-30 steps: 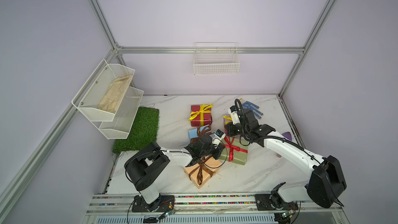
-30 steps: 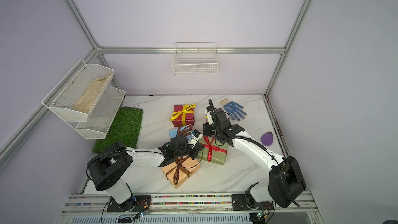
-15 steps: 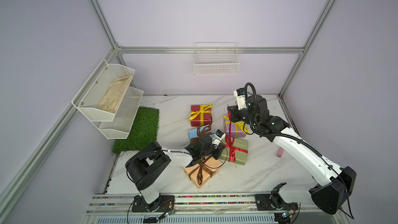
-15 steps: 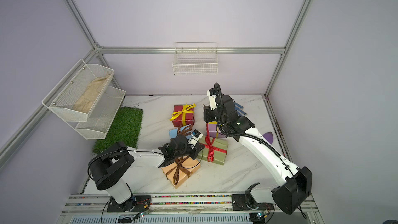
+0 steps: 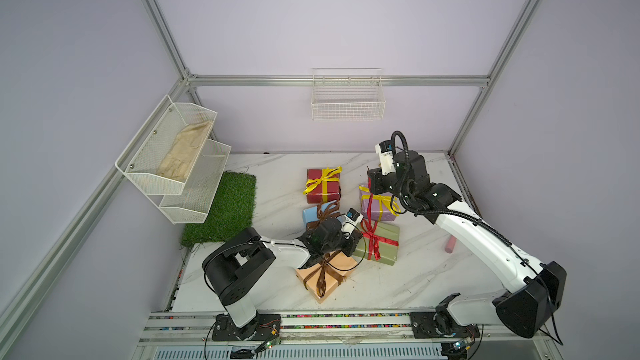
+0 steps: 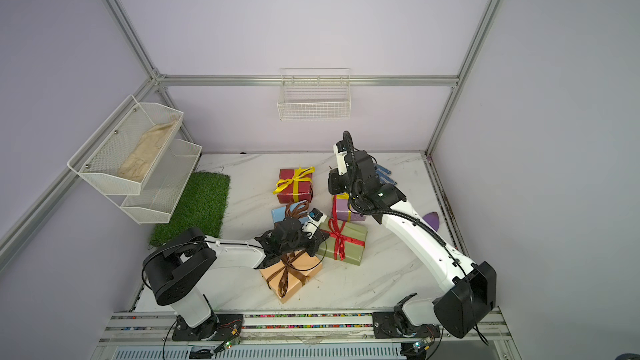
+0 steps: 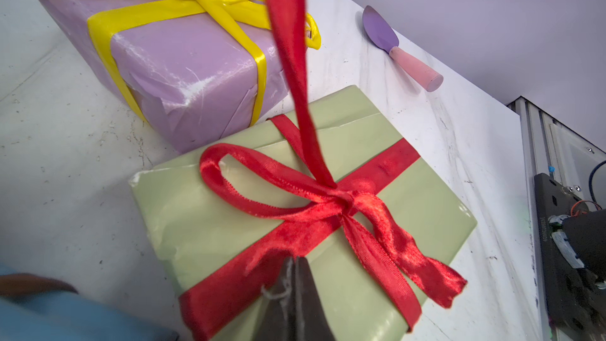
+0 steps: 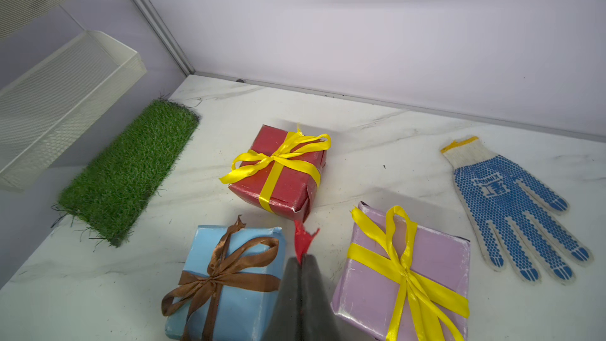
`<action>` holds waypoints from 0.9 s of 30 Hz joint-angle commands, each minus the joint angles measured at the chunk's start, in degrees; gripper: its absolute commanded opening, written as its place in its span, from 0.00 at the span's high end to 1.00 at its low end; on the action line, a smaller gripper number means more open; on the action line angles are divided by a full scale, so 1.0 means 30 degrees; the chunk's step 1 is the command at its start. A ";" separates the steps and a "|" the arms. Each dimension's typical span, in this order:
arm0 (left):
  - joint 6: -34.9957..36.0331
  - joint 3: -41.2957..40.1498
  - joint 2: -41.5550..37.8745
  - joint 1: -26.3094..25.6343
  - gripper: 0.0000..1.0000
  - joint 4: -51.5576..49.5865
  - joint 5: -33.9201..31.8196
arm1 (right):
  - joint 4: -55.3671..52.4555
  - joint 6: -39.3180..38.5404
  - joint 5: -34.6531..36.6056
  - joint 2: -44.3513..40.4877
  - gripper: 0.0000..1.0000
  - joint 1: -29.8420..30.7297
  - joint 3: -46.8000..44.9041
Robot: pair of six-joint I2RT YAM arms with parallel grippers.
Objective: Untie the ribbon bows on the gift boxes
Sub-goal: Untie the ribbon from the gift box.
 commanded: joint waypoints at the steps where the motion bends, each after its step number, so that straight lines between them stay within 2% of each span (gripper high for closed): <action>1: -0.0278 -0.0605 0.0183 -0.0061 1.00 -0.0209 0.0065 | -0.1136 0.0119 0.1242 0.0674 1.00 -0.0950 -0.0136; 6: -0.0278 -0.0462 0.0139 -0.0061 1.00 -0.0246 0.0223 | -0.1486 0.1132 -0.1126 0.1331 1.00 -0.4157 -0.0728; 7: -0.0278 -0.0392 0.0139 -0.0061 1.00 -0.0271 0.0272 | -0.1772 0.1155 -0.1065 0.1547 0.96 -0.4407 -0.0685; 9: -0.0249 -0.0232 0.0207 -0.0060 1.00 -0.0390 0.0423 | -0.2476 0.1114 -0.0415 0.2152 0.75 -0.4629 -0.0600; 11: -0.0262 -0.0110 0.0237 -0.0061 1.00 -0.0438 0.0518 | -0.3152 0.1232 0.0142 0.2557 0.60 -0.4616 -0.0541; 14: -0.0278 0.0062 0.0184 -0.0061 1.00 -0.0593 0.0665 | -0.4290 0.1458 0.0547 0.2585 0.52 -0.4606 -0.0453; 17: -0.0278 0.0128 0.0103 -0.0061 1.00 -0.0714 0.0708 | -0.4428 0.2014 -0.0128 0.1563 0.45 -0.4171 -0.1506; 24: -0.0278 0.0312 0.0064 -0.0061 1.00 -0.0889 0.0845 | -0.5287 0.2844 0.0024 -0.0235 0.37 -0.2453 -0.4148; 27: -0.0220 0.0530 0.0036 -0.0072 1.00 -0.1111 0.0940 | -0.5333 0.2958 -0.0984 -0.1044 0.45 -0.1931 -0.5166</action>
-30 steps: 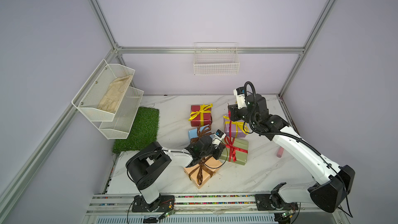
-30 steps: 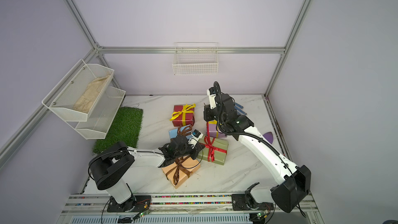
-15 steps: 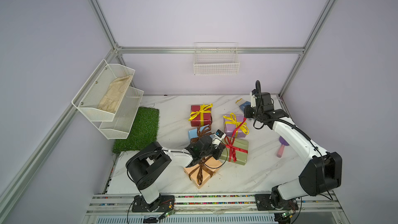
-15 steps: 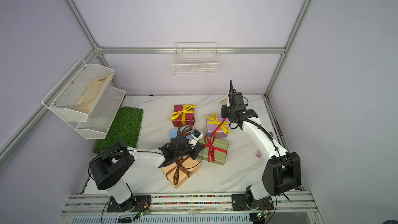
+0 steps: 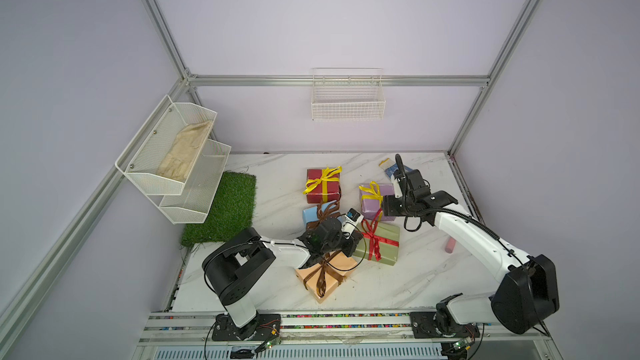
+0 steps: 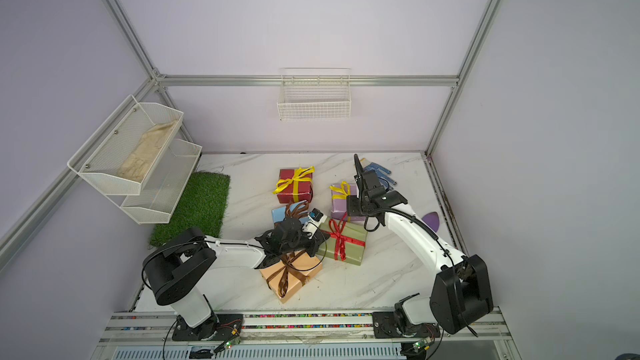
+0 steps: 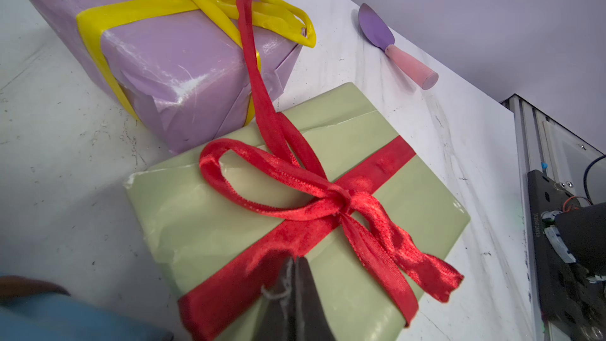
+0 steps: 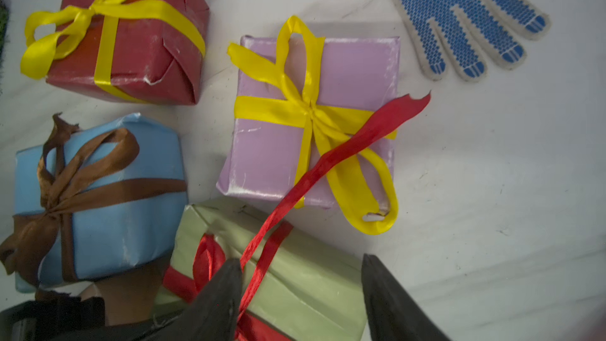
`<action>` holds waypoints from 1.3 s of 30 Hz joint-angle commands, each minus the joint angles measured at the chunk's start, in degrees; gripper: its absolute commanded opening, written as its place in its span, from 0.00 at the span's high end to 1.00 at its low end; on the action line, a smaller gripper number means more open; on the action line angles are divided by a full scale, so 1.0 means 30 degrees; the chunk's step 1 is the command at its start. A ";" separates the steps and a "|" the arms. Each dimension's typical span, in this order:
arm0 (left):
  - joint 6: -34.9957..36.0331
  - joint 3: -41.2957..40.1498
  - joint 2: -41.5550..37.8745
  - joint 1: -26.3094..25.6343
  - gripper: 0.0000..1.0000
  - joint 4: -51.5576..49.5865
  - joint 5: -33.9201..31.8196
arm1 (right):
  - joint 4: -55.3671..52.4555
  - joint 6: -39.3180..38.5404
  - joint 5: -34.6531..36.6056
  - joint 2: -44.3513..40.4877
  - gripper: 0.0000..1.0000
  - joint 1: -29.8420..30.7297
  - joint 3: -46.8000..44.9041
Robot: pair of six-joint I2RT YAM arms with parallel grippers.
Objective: Untie the ribbon bows on the gift boxes
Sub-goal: Untie the ribbon from the gift box.
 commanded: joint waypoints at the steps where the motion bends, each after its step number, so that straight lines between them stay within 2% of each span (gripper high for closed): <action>1: -0.0220 0.0545 0.0028 -0.0069 1.00 -0.0977 0.0570 | -0.0536 0.0655 -0.1182 -0.0933 0.50 0.0401 -0.1059; 5: -0.0161 0.0733 -0.0015 -0.0069 1.00 -0.1132 0.0566 | 0.0149 0.1172 -0.2973 -0.1288 0.66 0.0959 -0.2599; 10: -0.0132 0.0902 0.0069 -0.0068 1.00 -0.1295 0.0485 | 0.1217 0.1932 -0.3956 -0.1754 0.72 0.1946 -0.4293; 19: -0.0102 0.1042 0.0306 -0.0068 1.00 -0.1412 0.0274 | 0.2092 0.2490 -0.4271 -0.2113 0.73 0.2347 -0.5514; 32: -0.0307 0.0941 0.0278 -0.0068 1.00 -0.1404 -0.0010 | 0.1572 0.2186 -0.2929 -0.1267 0.77 0.2749 -0.5400; 35: -0.0307 0.0940 0.0275 -0.0068 1.00 -0.1397 -0.0021 | 0.1685 0.2197 -0.2922 -0.1364 0.81 0.2761 -0.5530; 39: -0.0336 0.0880 0.0260 -0.0068 1.00 -0.1404 -0.0067 | 0.1640 0.2105 -0.3076 -0.1439 0.90 0.2783 -0.5585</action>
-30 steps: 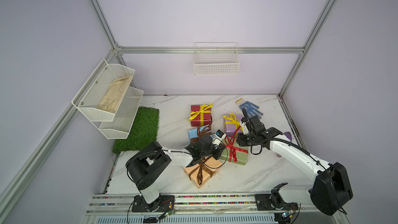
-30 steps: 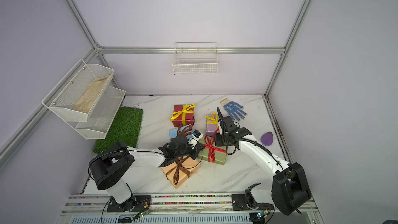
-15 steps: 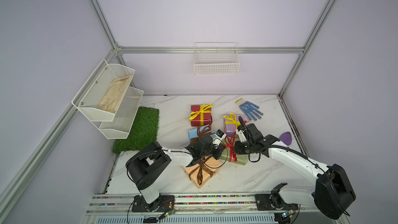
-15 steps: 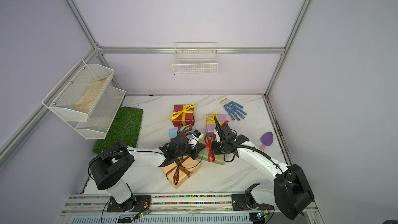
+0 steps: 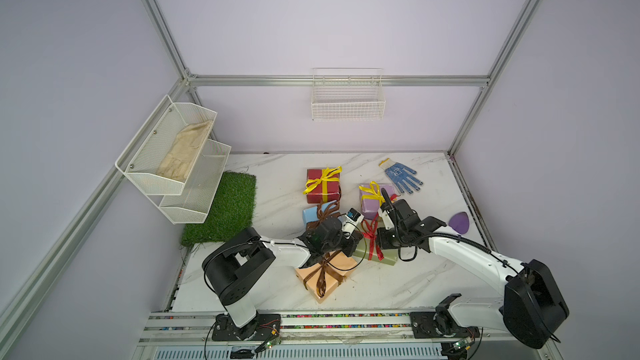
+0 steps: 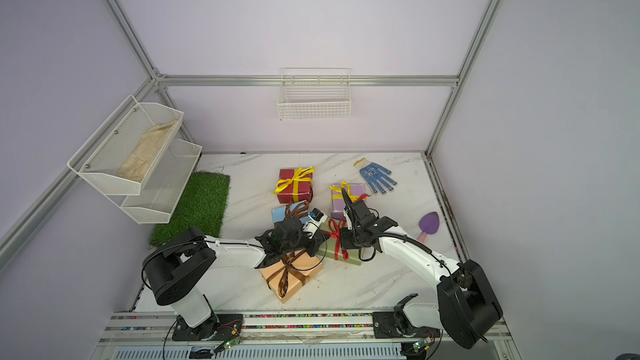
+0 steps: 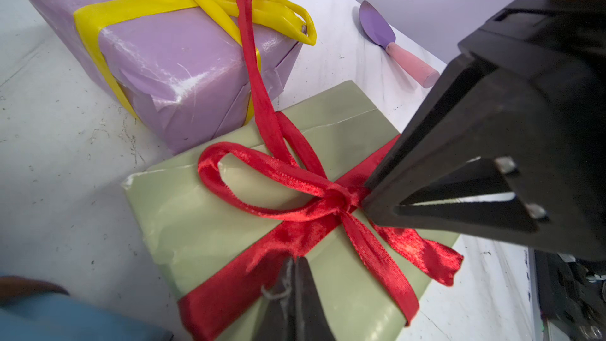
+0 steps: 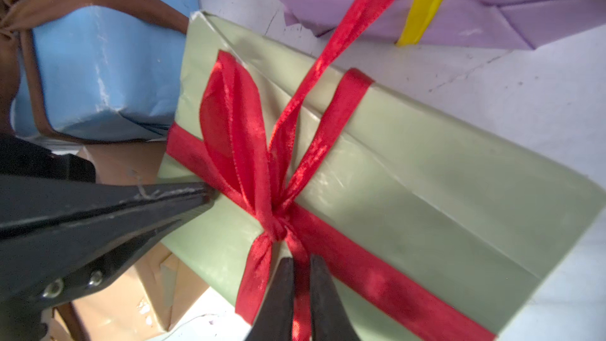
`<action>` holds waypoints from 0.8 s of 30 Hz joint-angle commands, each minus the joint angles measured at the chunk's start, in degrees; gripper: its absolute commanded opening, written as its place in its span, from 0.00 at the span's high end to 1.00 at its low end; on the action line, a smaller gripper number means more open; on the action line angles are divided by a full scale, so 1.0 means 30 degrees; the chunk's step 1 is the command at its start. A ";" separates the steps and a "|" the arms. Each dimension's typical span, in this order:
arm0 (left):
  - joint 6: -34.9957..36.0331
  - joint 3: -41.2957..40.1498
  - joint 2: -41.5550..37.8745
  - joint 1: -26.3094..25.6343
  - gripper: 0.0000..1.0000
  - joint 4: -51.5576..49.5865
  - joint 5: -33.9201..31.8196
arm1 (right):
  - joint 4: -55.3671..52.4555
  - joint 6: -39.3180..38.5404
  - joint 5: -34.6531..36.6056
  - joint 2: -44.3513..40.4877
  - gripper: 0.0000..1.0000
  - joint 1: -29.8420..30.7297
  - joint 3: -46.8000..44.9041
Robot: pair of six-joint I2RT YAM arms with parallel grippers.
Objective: Untie the ribbon bows on the gift boxes
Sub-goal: Untie the ribbon from the gift box.
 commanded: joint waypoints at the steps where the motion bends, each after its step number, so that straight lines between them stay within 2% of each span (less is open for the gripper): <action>1: -0.0337 0.0713 0.0261 -0.0068 1.00 -0.1037 -0.0041 | -0.0138 0.0011 0.0185 -0.0142 0.92 0.0124 -0.0078; 5: -0.0395 0.0729 0.0326 -0.0068 1.00 -0.1032 -0.0224 | -0.1025 -0.0158 0.0667 -0.0683 1.00 0.0124 0.0482; 9: -0.0534 0.0806 0.0419 -0.0069 1.00 -0.1032 -0.0378 | -0.2671 -0.0259 0.2111 -0.1243 1.00 0.0124 0.1366; 17: -0.0571 0.1006 0.0659 -0.0068 1.00 -0.1233 -0.0450 | -0.6881 0.0226 0.6546 -0.2347 1.00 0.0153 0.3343; 24: -0.0512 0.1085 0.0571 -0.0070 1.00 -0.1530 -0.0657 | -0.7891 0.1490 0.8610 -0.3199 1.00 0.0241 0.4271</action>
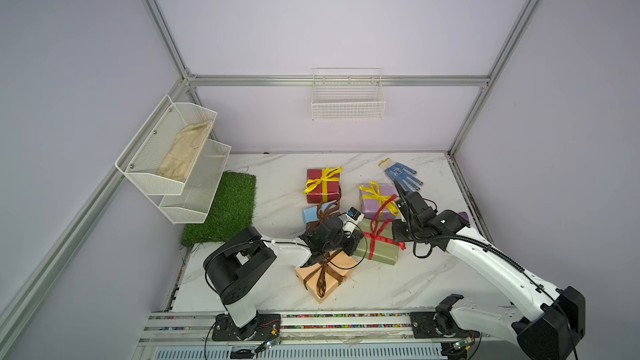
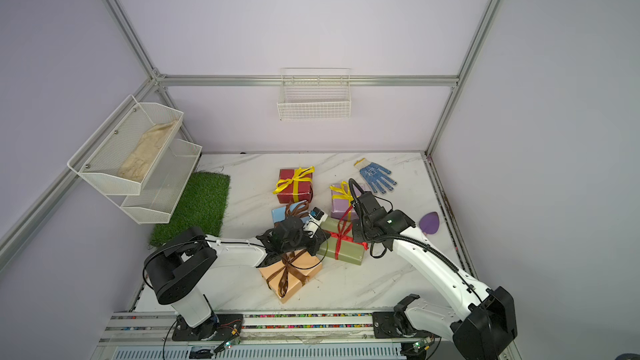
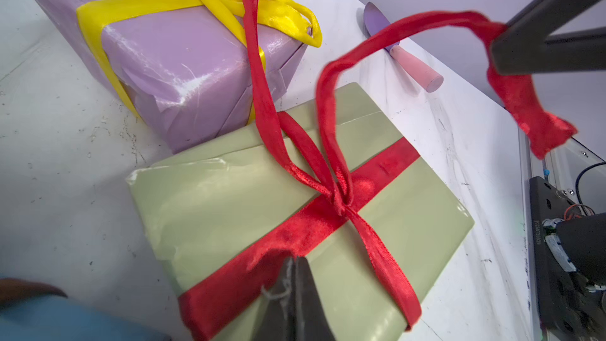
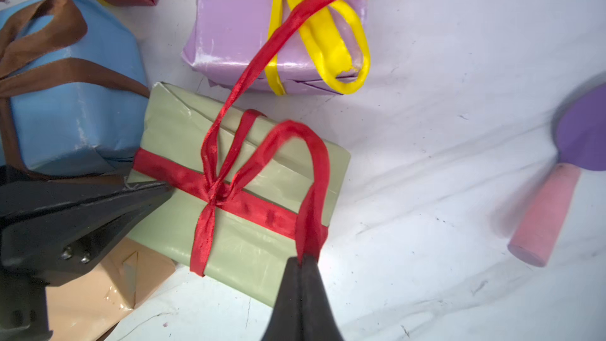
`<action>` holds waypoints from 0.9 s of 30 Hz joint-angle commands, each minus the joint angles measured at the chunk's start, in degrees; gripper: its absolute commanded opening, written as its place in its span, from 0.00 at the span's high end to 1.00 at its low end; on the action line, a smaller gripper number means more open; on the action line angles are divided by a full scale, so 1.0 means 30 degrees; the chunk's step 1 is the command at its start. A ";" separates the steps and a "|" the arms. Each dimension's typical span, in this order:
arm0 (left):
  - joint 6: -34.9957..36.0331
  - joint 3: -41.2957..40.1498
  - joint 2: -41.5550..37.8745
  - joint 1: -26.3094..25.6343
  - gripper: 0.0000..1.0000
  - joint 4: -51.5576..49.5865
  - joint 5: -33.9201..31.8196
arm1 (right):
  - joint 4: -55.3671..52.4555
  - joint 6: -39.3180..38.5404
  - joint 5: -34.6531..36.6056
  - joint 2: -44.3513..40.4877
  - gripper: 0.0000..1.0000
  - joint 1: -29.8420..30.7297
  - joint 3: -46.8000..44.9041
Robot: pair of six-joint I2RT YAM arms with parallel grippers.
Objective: Untie the ribbon bows on the gift boxes
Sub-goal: Untie the ribbon from the gift box.
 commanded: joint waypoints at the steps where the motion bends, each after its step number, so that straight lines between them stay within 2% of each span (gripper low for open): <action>1: -0.0147 0.0758 0.0389 -0.0061 1.00 -0.1282 -0.0447 | -0.1285 0.1140 0.2381 -0.0486 1.00 0.0124 0.0597; 6: -0.0120 0.0782 0.0258 -0.0061 1.00 -0.1429 -0.0429 | -0.1258 0.1343 0.3095 -0.0284 1.00 0.0124 0.0212; 7: -0.0068 0.0823 0.0228 -0.0061 1.00 -0.1497 -0.0347 | -0.1205 0.1501 0.2950 -0.0094 0.91 0.0121 0.0158; 9: 0.0106 0.1032 0.0185 -0.0061 1.00 -0.1815 -0.0107 | -0.1097 0.1660 0.2681 0.0203 0.68 0.0124 0.0113; 12: 0.0418 0.1589 0.0046 -0.0061 1.00 -0.2495 0.0389 | -0.1160 0.1616 0.2579 0.0500 0.53 0.0124 0.0324; 15: 0.0639 0.2175 -0.0231 -0.0069 1.00 -0.3112 0.0941 | -0.1123 0.1267 0.2611 0.0608 0.49 0.0124 0.0581; 17: 0.0800 0.2455 -0.0451 -0.0061 0.99 -0.3301 0.1552 | -0.0191 0.0745 0.1368 0.0638 0.48 0.0124 0.0253; 20: 0.0906 0.2901 -0.0787 -0.0069 0.93 -0.3763 0.2463 | 0.1259 0.0576 -0.1198 0.1182 0.49 0.0124 -0.0513; 27: 0.0877 0.3169 -0.1536 -0.0236 0.85 -0.4444 0.3125 | 0.4273 0.0955 -0.3438 0.2209 0.49 0.0124 -0.2643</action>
